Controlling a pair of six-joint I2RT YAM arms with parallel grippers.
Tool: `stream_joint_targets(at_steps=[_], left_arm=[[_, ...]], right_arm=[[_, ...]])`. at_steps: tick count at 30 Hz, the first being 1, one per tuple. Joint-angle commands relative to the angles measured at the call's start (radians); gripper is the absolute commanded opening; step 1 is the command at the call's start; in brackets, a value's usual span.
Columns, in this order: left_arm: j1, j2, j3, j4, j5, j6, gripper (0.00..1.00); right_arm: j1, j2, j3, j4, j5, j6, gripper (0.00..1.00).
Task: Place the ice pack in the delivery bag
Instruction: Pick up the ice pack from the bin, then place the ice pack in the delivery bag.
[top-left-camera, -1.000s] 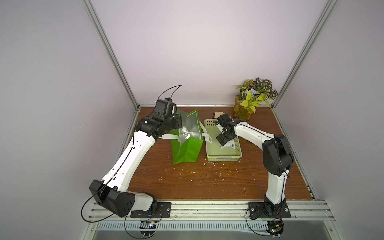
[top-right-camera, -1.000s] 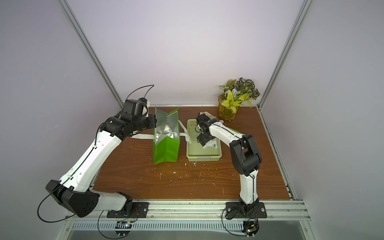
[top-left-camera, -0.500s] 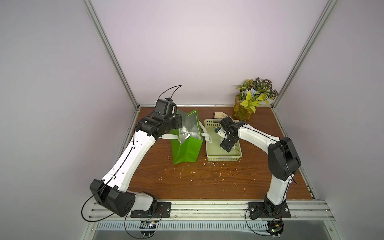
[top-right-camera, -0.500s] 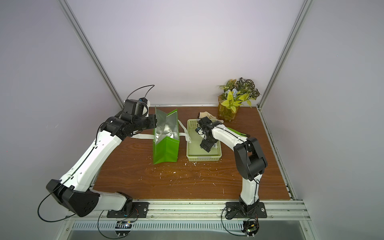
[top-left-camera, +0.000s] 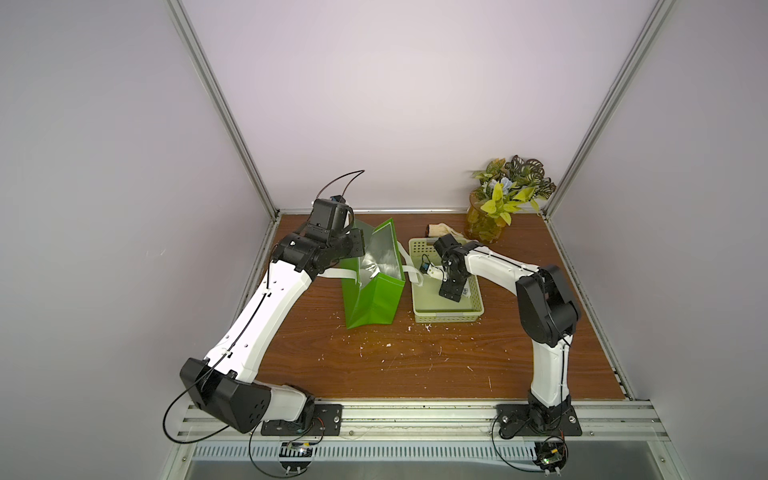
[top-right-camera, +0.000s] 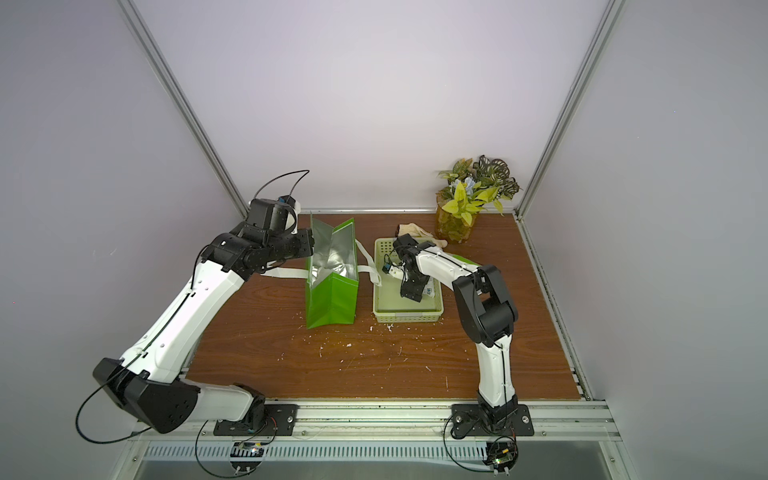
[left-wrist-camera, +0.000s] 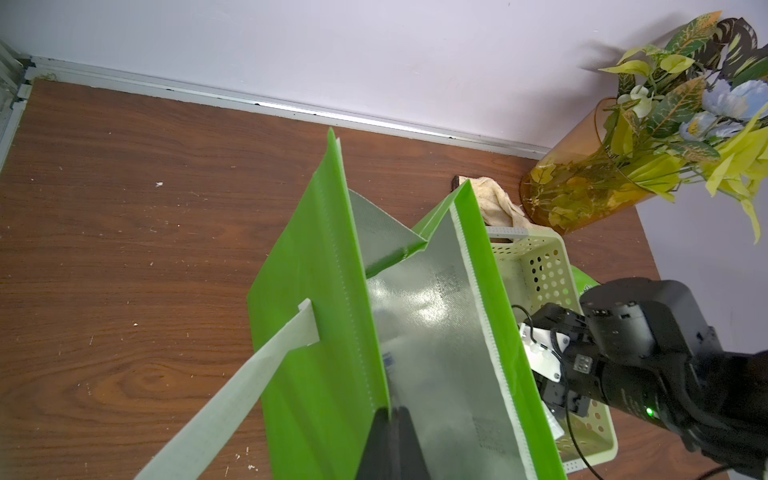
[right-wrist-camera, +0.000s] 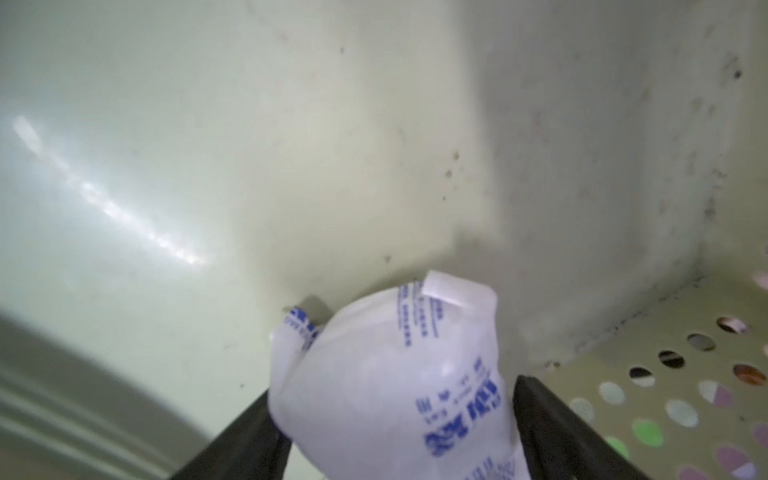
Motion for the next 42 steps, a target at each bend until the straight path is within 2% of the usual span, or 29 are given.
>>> stream_joint_targets(at_steps=[1,4,6,9,17,24,26,28,35,42], left_arm=[[0.008,0.002,-0.002,0.016,-0.009,0.012,0.0],[0.007,-0.001,-0.002,0.016,-0.014,0.01,0.0],[0.008,0.0,-0.002,0.016,-0.016,0.012,0.0],[0.008,0.002,0.0,0.016,-0.016,0.012,0.0],[0.008,0.003,0.0,0.016,-0.015,0.012,0.0],[0.008,0.002,0.002,0.016,-0.015,0.011,0.0],[0.008,0.0,0.003,0.02,-0.015,0.007,0.0],[0.008,-0.004,0.004,0.026,-0.014,0.004,0.0],[0.008,-0.006,0.004,0.037,-0.01,-0.004,0.0],[0.008,-0.011,-0.009,0.037,-0.013,-0.008,0.0]], right_arm=[[-0.025,0.011,0.059,-0.036,-0.041,0.007,0.75],[-0.029,-0.003,0.046,-0.038,-0.074,0.027,0.55],[-0.032,-0.019,0.034,-0.027,-0.093,0.049,0.34],[-0.033,-0.057,0.012,-0.004,-0.14,0.086,0.18],[-0.04,-0.269,-0.064,0.152,-0.223,0.218,0.09],[-0.034,-0.509,-0.085,0.369,-0.414,0.46,0.06],[-0.013,-0.556,-0.097,0.458,-0.478,0.538,0.06],[0.035,-0.59,-0.107,0.54,-0.477,0.59,0.05],[0.175,-0.562,-0.102,0.789,-0.519,0.718,0.05],[0.238,-0.415,-0.035,0.801,-0.512,0.71,0.05]])
